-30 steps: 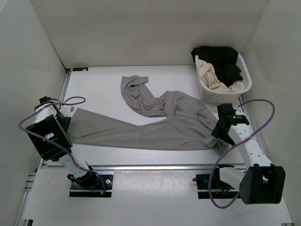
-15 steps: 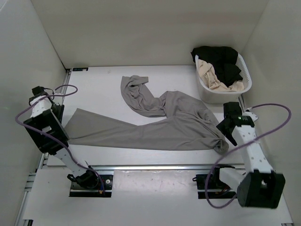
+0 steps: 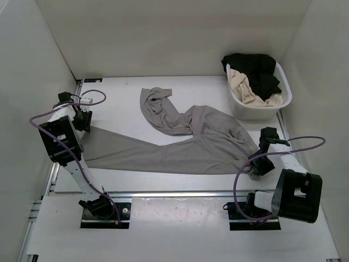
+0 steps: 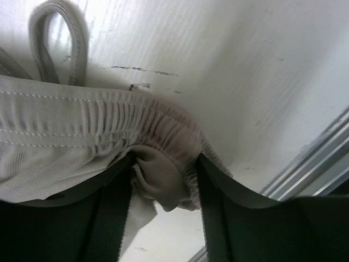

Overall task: Fold and stack the trousers
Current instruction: Flatten the trousers out

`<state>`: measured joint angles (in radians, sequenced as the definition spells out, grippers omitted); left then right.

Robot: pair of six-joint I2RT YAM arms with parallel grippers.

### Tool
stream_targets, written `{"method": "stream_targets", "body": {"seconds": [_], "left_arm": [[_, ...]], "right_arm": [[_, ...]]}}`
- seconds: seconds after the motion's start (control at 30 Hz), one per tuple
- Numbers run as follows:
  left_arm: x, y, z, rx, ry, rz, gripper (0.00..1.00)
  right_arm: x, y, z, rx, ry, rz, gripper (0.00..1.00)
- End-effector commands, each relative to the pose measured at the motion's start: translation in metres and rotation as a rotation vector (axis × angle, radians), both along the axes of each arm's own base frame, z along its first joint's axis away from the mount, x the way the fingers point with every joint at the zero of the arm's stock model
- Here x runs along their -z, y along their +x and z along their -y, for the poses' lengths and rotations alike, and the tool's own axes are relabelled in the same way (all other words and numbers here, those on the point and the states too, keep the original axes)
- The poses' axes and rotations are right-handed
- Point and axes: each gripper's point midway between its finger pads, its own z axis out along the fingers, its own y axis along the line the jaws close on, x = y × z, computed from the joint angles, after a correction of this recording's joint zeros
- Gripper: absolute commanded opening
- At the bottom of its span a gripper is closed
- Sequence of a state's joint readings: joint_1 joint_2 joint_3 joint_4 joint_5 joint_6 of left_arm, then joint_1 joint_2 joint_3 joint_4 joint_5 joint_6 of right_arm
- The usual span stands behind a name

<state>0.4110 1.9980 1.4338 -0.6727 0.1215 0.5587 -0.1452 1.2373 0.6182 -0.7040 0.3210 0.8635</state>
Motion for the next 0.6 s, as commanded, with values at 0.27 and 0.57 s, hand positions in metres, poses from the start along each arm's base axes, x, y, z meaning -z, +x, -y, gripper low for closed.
{"method": "stream_targets", "body": {"seconds": [0.27, 0.57], "left_arm": [[0.034, 0.025, 0.03, -0.001, -0.087, -0.004, 0.14], [0.008, 0.001, -0.072, -0.34, 0.088, 0.008, 0.14]], "right_arm": [[-0.002, 0.015, 0.012, -0.011, -0.047, -0.007, 0.07], [-0.127, 0.068, 0.034, -0.153, -0.23, 0.41, 0.0]]}}
